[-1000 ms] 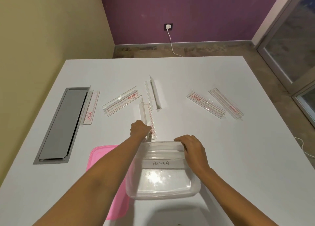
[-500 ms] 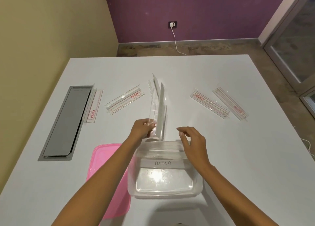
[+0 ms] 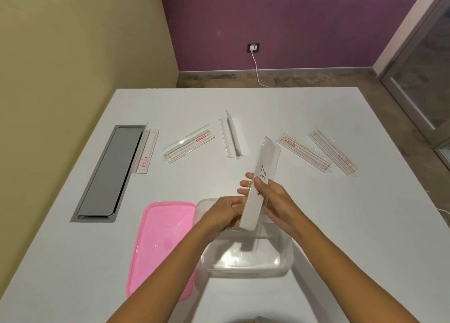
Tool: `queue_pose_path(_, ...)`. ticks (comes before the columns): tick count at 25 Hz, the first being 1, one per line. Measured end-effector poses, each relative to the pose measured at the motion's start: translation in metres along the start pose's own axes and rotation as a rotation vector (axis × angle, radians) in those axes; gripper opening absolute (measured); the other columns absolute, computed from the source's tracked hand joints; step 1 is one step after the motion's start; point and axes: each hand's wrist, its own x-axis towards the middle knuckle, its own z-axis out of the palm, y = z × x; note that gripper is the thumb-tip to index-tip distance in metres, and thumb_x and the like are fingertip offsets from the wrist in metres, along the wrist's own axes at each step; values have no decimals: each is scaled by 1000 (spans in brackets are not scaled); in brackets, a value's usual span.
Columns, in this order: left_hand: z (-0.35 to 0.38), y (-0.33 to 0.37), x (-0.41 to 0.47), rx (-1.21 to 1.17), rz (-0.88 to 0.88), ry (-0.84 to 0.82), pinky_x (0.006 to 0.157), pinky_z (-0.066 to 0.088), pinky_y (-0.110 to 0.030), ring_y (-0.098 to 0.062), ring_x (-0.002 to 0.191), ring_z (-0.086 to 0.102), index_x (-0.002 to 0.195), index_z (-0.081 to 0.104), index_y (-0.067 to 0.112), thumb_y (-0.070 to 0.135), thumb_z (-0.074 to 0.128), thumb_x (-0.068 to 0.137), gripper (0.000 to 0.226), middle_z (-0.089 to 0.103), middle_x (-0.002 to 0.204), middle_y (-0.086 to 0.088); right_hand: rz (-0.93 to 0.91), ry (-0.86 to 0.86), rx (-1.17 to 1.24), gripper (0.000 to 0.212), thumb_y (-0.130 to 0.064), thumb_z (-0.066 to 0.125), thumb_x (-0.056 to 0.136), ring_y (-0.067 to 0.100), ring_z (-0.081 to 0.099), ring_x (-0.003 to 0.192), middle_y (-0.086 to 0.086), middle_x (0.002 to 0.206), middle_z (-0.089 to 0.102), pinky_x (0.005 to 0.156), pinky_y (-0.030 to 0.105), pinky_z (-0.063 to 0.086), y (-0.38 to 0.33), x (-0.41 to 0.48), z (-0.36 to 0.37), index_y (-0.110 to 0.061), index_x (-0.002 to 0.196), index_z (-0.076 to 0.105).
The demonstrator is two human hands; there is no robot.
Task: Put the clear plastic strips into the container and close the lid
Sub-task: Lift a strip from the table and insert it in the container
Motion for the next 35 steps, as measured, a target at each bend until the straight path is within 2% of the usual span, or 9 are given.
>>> queue_pose_path(2,-10,-4,-6,178,58,153,65,52,-18,-9,70,65,101,71,8,19,45,97,28,71,80,3,3,24,-55,57,-36,71,73,24,67,100,8,109,70,79,30,57,0,-7,-2,-10,121,56)
queue_pose_path(4,-25,-9,-11,374,163,449,82,52,-24,-10,84,66,105,71,14,18,45,96,27,73,94,3,-15,21,-210,46,-28,72,75,20,67,100,4,108,72,82,28,55,-1,-15,-5,-14,117,59)
queue_pose_path(7,-45,-21,-20,466,311,731,89,42,-20,-8,98,61,112,68,16,13,50,93,26,71,109,3,-52,39,-690,50,-32,80,70,12,64,96,-7,109,67,84,28,52,-3,-22,-6,-28,115,60)
queue_pose_path(10,-59,-32,-20,431,231,734,94,38,-21,-17,112,59,125,59,13,12,50,93,33,64,124,-3,-154,-24,-1112,62,-32,81,69,11,57,93,-8,114,53,82,25,46,4,-22,-4,-26,124,53)
queue_pose_path(13,-65,-43,-19,355,144,696,91,38,-20,-14,102,59,122,62,19,20,54,93,31,67,120,-4,-256,-199,-1595,67,-29,71,80,19,50,104,-1,126,42,86,30,45,20,-14,-4,-18,138,38)
queue_pose_path(15,-67,-50,-18,346,143,681,89,39,-20,-9,95,58,117,66,22,26,58,90,28,70,115,-2,-258,-250,-1768,65,-24,68,83,24,49,105,5,130,41,83,35,47,31,-7,-3,-13,138,36)
queue_pose_path(26,-67,-57,-15,211,136,697,97,43,-25,-12,103,64,110,71,22,29,63,87,25,72,110,1,-228,-287,-1908,51,-14,62,84,34,52,101,14,128,46,75,42,49,68,10,0,-4,129,41)
queue_pose_path(32,-64,-59,-16,155,143,723,94,40,-21,-13,106,63,112,69,19,27,62,87,27,71,112,0,-228,-254,-1789,54,-10,60,85,32,53,102,14,124,52,76,42,49,80,7,-5,-6,135,39)
queue_pose_path(35,-64,-59,-16,161,147,718,94,38,-22,-9,101,60,112,69,20,28,62,87,27,71,112,1,-139,-182,-1624,43,-20,48,93,24,54,90,11,126,53,74,33,46,73,2,2,-16,135,40)
